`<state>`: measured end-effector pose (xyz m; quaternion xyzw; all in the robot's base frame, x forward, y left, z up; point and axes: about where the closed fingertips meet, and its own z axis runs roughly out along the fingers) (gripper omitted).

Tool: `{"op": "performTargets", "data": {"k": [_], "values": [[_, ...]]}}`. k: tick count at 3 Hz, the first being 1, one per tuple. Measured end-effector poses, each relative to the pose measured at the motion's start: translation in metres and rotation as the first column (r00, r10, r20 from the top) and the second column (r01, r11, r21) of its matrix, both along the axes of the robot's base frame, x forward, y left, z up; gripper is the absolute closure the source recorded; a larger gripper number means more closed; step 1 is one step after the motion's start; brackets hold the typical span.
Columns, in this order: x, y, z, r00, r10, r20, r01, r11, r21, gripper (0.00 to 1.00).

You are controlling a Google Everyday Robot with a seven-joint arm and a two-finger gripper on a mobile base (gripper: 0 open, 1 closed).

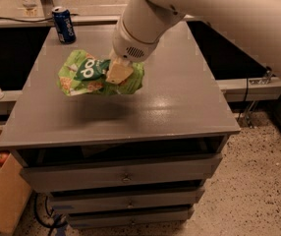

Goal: Pick green rice chip bag

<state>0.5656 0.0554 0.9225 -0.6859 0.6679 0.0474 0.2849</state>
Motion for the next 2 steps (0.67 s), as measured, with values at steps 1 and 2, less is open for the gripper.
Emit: {"op": "performTargets", "data": {"k": [1,2], "values": [[-0.0063,0.0166,0.0382,0.9993,0.028,-0.026,-0.024,0.989,0.147,1.0],[-0.0113,0.024,0.0452,0.9985,0.039,-0.038,-0.032,0.984,0.178,1.0]]}}
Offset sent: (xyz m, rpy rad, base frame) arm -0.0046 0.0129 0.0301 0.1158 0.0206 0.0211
